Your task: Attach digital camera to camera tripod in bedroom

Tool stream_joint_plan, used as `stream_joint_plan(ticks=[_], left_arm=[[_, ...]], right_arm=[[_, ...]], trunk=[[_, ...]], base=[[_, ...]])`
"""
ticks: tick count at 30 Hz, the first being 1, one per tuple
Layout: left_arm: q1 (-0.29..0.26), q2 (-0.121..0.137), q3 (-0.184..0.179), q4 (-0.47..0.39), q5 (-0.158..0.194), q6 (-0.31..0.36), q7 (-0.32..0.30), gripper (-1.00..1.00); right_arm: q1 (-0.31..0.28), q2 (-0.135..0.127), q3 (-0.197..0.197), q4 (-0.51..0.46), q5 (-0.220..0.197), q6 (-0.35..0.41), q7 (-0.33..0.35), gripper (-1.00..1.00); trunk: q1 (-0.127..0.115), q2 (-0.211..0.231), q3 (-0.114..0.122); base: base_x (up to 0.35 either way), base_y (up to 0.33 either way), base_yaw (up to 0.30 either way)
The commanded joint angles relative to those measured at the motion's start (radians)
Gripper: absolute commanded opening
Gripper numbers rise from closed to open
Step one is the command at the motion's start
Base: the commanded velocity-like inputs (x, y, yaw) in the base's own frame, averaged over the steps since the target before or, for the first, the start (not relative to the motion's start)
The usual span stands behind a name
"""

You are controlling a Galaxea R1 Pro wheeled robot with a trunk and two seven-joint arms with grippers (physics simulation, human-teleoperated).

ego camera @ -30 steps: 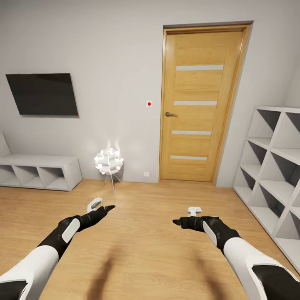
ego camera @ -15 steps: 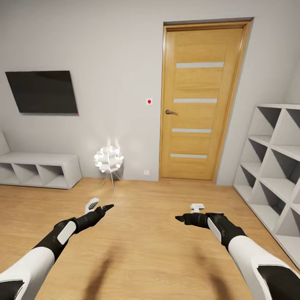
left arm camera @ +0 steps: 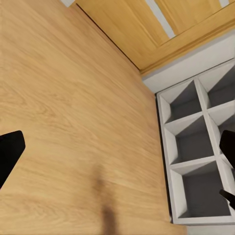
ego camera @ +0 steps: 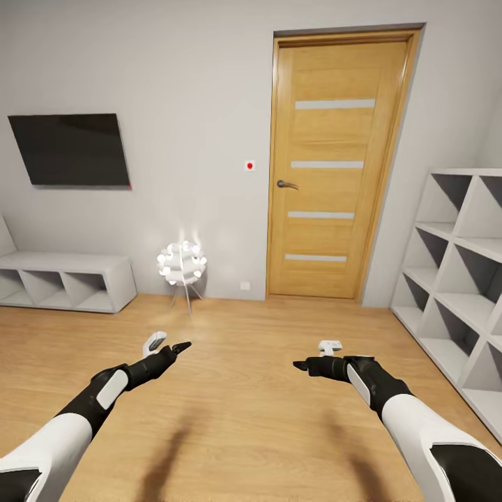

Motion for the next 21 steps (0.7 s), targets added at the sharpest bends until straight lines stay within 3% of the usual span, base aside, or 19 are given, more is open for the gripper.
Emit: stream_joint_plan(ticks=[1, 21], left_arm=[[-0.001, -0.001, 0.004, 0.000, 0.003, 0.009, -0.001, 1.00], [-0.001, -0.007, 0.002, 0.000, -0.004, 0.009, 0.004, 1.00]], right_arm=[[0.000, -0.001, 0.001, -0.002, -0.004, 0.007, 0.002, 1.00], [0.000, 0.004, 0.002, -0.002, -0.005, 0.009, -0.008, 1.00]], trunk=[[0.004, -0.008, -0.004], [0.080, -0.148, -0.067]], base=[[0.000, 0.000, 0.000], [0.000, 0.000, 0.000]])
